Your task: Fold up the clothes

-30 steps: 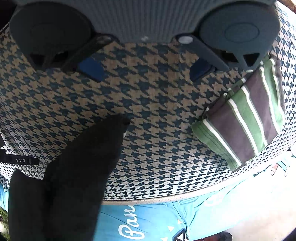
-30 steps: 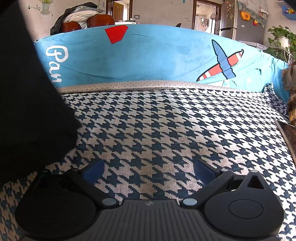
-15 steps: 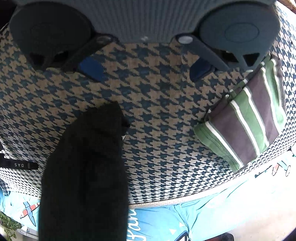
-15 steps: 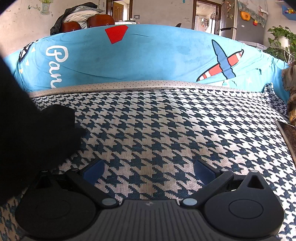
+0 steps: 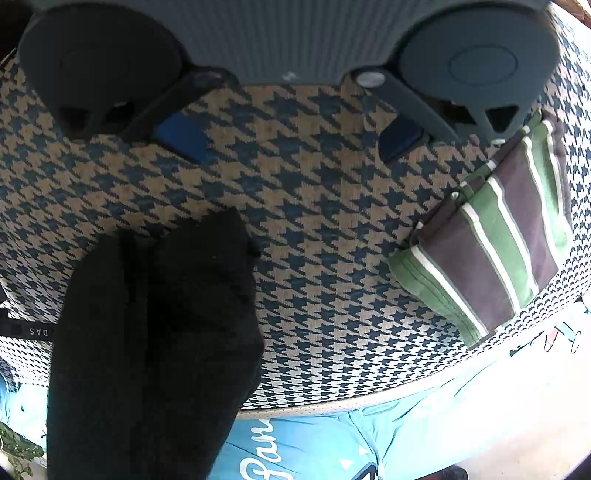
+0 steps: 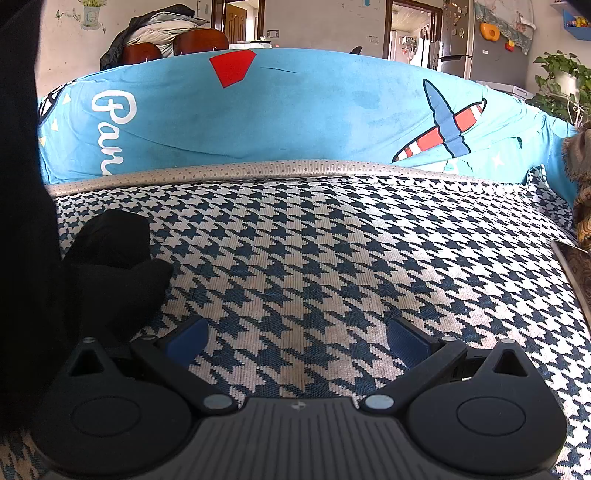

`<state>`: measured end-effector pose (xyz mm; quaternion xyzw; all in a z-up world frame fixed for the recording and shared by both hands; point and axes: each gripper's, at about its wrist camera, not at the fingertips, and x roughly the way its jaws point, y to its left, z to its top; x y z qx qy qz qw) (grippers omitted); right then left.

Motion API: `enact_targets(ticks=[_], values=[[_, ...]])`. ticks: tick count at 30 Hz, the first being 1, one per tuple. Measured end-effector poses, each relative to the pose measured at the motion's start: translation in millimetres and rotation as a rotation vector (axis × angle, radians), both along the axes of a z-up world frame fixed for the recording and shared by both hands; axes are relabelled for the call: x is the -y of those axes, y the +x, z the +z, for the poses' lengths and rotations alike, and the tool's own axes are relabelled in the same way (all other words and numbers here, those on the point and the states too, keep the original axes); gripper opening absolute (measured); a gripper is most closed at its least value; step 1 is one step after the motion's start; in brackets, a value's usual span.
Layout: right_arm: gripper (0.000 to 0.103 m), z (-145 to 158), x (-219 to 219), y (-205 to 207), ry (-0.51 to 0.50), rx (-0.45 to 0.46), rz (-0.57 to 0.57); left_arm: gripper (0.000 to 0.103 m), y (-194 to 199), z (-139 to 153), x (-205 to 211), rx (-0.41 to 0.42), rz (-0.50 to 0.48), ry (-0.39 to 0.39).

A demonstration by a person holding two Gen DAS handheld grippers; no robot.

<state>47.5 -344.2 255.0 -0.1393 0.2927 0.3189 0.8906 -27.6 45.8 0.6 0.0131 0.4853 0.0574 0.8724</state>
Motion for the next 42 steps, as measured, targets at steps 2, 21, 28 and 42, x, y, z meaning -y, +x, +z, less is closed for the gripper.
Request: enact_targets(ticks=[2, 21, 28, 42], values=[[0.103, 0.0, 0.0, 0.1, 0.000, 0.000, 0.000, 0.103, -0.1, 0.9, -1.5, 0.000, 0.013, -0.006], [0.103, -0.2, -0.3, 0.9, 0.000, 0.000, 0.000, 0.103, 18.1, 8.7, 33.7, 0.002, -0.017, -0.057], [0.103, -0.1, -0.3, 0.8, 0.000, 0.000, 0.000, 0.103, 26.2, 11.0, 48.8, -0.015, -0.045, -0.052], [0.103, -0.1, -0.6, 0.5, 0.000, 0.001, 0.000, 0.103, 25.2, 12.9, 42.2, -0.014, -0.025, -0.034]])
